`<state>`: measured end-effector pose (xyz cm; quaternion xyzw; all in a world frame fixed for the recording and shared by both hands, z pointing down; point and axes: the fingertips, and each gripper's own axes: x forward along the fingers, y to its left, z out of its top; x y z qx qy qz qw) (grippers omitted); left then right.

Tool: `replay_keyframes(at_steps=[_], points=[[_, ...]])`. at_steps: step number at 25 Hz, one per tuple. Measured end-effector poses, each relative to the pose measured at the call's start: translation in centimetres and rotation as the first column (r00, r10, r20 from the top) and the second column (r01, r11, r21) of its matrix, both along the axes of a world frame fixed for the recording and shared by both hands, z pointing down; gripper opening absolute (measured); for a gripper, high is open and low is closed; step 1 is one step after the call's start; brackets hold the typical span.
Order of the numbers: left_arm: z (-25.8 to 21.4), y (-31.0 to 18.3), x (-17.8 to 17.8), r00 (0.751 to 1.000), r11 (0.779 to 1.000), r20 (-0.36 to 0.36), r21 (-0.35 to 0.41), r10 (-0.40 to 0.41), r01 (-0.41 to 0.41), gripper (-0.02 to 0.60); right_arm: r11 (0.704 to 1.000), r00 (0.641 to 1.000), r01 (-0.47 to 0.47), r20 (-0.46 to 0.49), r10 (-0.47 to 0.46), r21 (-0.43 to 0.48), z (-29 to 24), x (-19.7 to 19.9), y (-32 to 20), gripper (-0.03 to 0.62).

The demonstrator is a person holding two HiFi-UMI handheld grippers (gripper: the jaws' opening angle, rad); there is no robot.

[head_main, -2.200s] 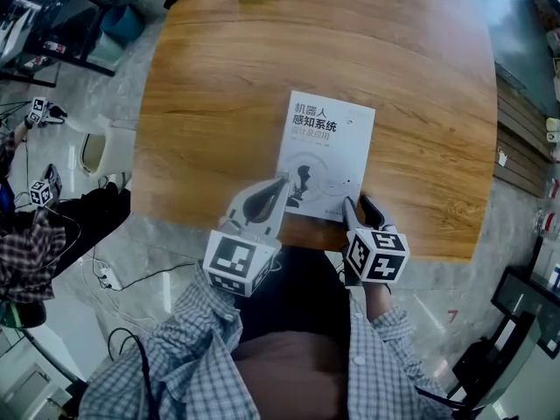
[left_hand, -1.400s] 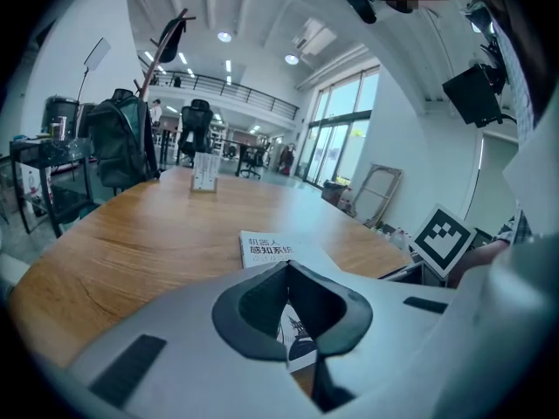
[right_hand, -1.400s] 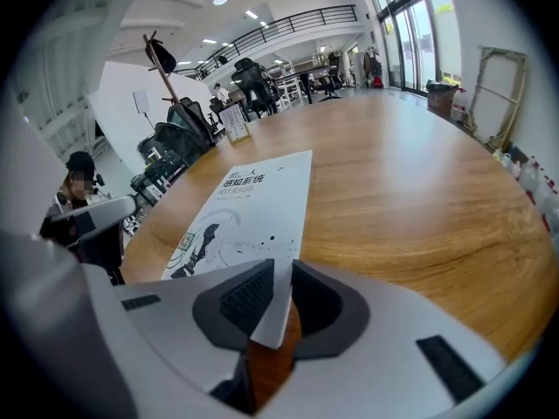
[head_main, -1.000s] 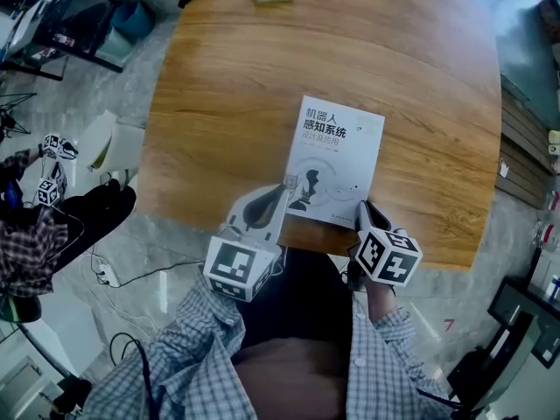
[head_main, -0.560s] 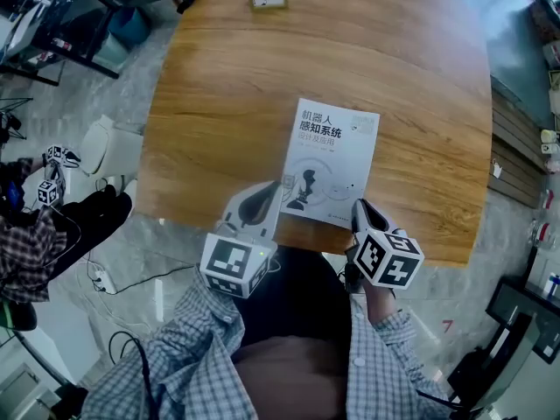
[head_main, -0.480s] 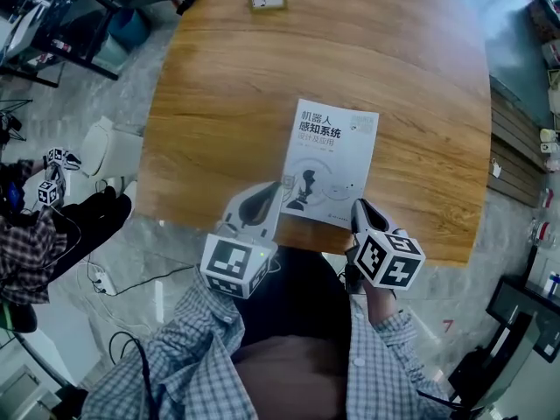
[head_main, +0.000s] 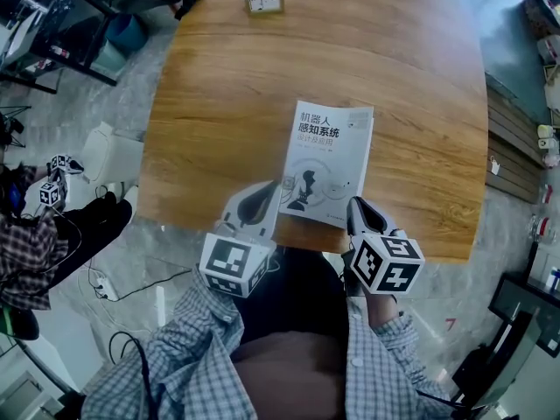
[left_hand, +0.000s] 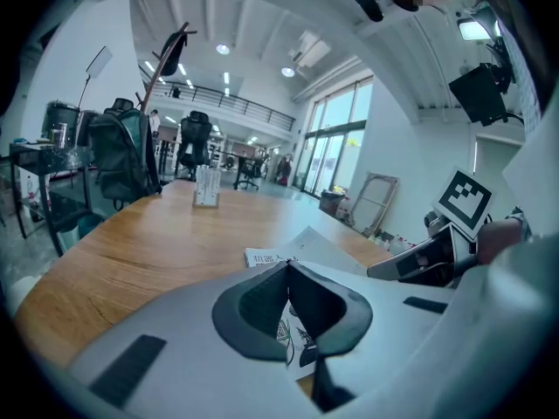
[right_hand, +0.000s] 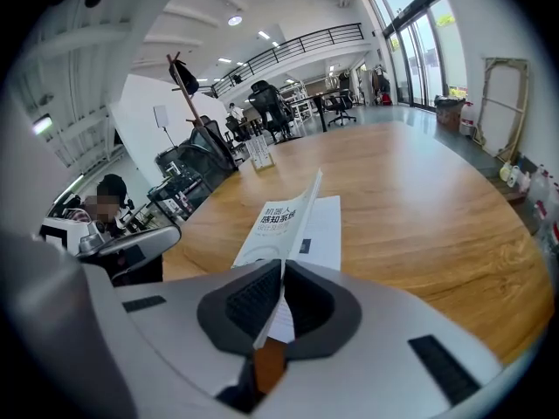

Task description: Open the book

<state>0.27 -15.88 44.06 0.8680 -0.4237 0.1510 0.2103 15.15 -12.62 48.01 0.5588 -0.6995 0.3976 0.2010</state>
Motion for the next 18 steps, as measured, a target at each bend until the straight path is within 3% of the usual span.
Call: replay_keyframes(at_steps=[18], points=[[-0.4, -0.7, -2.5, 0.998, 0.998, -0.016, 0.014, -0.055, 0.055, 0.008, 0.990, 0.993, 0.112, 0.035, -0.115, 0.080, -3.1, -5.1, -1.7, 0.026]])
